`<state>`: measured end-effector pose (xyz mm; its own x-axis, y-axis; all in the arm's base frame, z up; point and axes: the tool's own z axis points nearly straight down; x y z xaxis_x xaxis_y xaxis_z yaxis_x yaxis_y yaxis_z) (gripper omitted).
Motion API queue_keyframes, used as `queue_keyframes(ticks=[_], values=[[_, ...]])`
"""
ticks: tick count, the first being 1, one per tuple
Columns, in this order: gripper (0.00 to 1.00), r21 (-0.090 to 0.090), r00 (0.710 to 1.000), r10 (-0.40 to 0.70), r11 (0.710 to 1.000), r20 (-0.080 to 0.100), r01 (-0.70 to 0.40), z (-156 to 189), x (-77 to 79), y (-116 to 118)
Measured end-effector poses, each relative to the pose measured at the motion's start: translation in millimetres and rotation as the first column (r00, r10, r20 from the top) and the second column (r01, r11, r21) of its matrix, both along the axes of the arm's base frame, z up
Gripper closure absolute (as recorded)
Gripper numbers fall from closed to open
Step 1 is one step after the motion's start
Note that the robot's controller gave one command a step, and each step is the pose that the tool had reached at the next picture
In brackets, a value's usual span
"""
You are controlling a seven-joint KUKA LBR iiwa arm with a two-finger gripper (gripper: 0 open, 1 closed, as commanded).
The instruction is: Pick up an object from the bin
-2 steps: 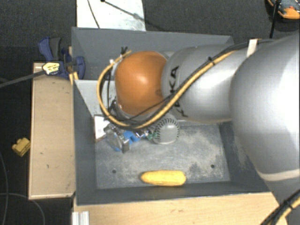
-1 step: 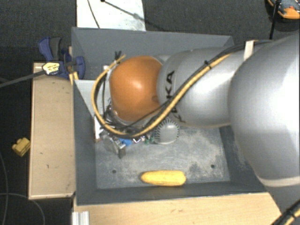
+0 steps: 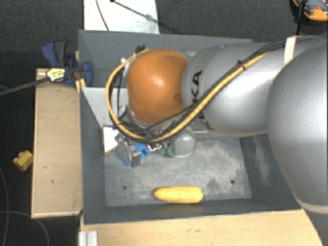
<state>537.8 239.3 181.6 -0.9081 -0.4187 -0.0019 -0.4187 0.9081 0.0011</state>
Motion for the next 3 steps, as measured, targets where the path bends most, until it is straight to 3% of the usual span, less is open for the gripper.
queue_keyframes(ticks=[1,2,3], values=[[1.00,0.001,0.998,0.065,0.998,0.005,-0.065,10.2,-6.4,5.6],[1.00,-0.001,0.968,0.252,0.968,0.001,-0.252,9.9,-7.8,10.6],[0.00,-0.001,0.956,0.292,0.956,0.001,-0.292,43.0,-38.3,-1.1]])
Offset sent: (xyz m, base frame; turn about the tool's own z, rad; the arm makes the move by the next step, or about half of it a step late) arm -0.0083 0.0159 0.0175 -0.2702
